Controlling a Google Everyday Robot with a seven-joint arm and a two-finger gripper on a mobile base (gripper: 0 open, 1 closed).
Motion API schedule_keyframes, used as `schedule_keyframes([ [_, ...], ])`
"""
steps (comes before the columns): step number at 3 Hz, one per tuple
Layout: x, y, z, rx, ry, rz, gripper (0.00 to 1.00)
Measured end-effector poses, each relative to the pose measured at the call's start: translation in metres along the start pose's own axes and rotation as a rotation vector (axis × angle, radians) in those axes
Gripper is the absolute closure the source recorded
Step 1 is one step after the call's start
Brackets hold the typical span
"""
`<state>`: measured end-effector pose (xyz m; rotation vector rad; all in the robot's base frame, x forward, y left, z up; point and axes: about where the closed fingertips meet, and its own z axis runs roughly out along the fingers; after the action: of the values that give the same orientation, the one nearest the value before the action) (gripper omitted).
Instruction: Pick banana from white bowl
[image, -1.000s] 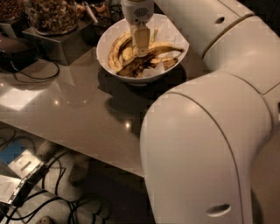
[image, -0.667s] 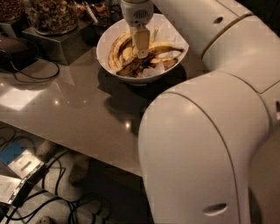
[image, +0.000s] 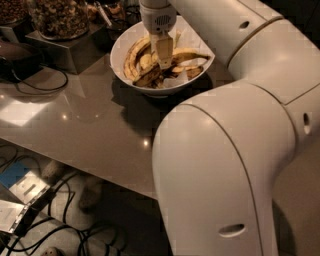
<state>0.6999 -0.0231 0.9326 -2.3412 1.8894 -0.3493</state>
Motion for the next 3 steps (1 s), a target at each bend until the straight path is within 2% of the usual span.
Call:
schedule_keyframes([
  [2, -0.009, 0.002, 0.014, -0.032, -0.001, -0.046, 0.49],
  [3, -0.015, 0.005, 0.022, -0.050, 0.007, -0.066, 0.46],
])
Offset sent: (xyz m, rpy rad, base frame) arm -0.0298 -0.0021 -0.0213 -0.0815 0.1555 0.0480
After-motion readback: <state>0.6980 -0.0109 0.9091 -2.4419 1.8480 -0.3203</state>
